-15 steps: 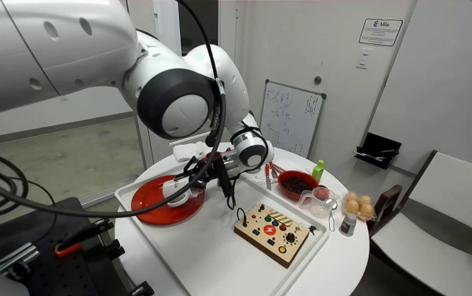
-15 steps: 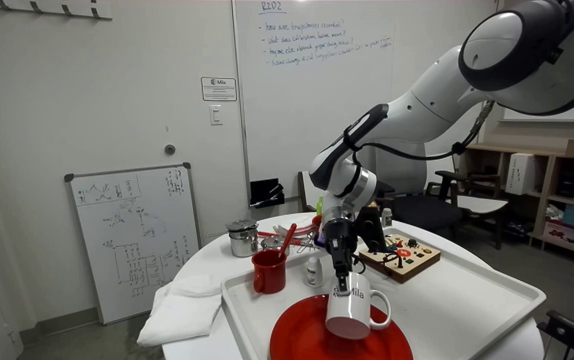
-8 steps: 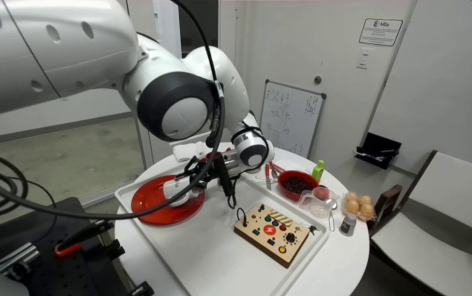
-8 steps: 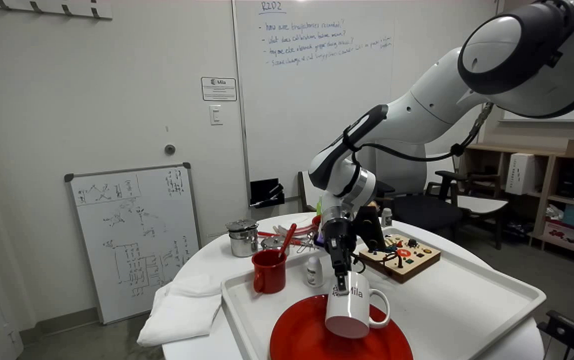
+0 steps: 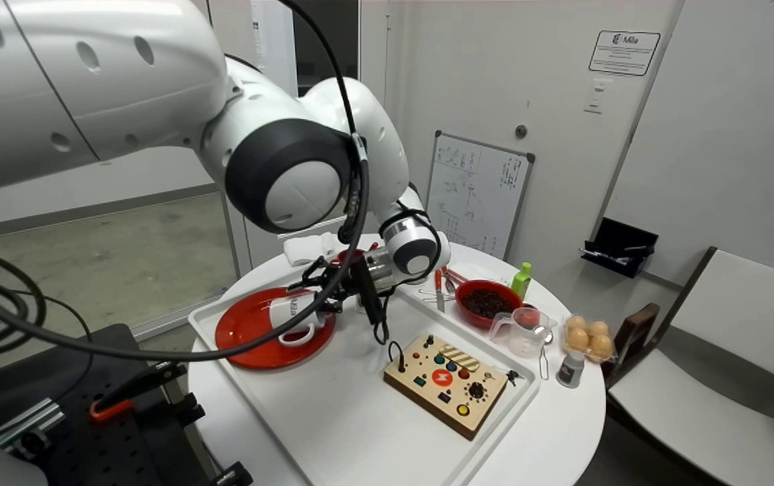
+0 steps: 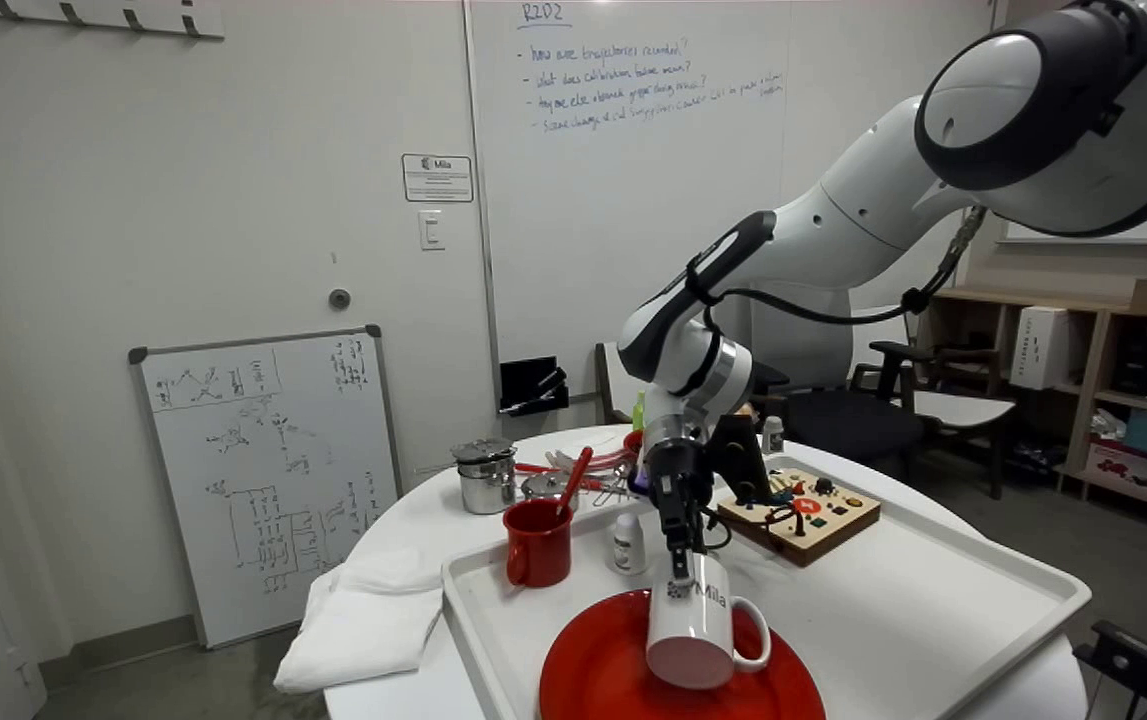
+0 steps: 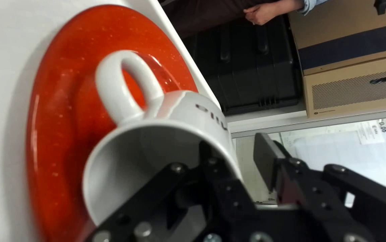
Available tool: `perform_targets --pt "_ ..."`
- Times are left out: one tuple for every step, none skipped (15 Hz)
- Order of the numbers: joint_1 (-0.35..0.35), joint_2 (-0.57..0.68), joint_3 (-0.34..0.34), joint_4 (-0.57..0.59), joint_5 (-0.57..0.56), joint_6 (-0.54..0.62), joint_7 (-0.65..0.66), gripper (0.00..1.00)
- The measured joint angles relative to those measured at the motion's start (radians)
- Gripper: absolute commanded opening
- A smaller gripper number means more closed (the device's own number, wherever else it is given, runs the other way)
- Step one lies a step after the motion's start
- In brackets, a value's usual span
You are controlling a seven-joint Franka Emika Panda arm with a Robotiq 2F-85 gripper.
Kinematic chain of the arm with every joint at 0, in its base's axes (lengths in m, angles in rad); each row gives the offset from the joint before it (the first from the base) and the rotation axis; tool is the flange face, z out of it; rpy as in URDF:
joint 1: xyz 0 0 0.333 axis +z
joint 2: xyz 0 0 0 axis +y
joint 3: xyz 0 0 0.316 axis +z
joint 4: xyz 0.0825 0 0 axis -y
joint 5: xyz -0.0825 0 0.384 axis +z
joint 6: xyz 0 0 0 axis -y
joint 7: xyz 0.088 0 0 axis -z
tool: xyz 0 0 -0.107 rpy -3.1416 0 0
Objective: Put the mug on the plate
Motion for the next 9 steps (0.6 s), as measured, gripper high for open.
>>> perform_targets --pt "0.000 0.000 0.000 0.000 0.000 0.000 0.000 0.72" --pt "0.000 0.000 0.000 0.000 0.000 0.000 0.000 0.81" --pt "0.000 0.000 0.000 0.000 0.000 0.000 0.000 0.87" --pt "0.000 0.000 0.000 -0.001 0.000 0.000 0.000 0.95" --pt "0.000 0.000 0.000 -0.001 0.000 0.000 0.000 0.99" --pt "0.000 0.000 0.000 -0.001 0.000 0.000 0.000 1.00" --pt "0.000 0.000 0.000 -0.001 0.000 0.000 0.000 1.00" --pt "0.000 0.000 0.000 -0.001 0.000 0.001 0.001 1.00" --pt "0.000 0.000 0.000 -0.001 0.000 0.003 0.003 1.00"
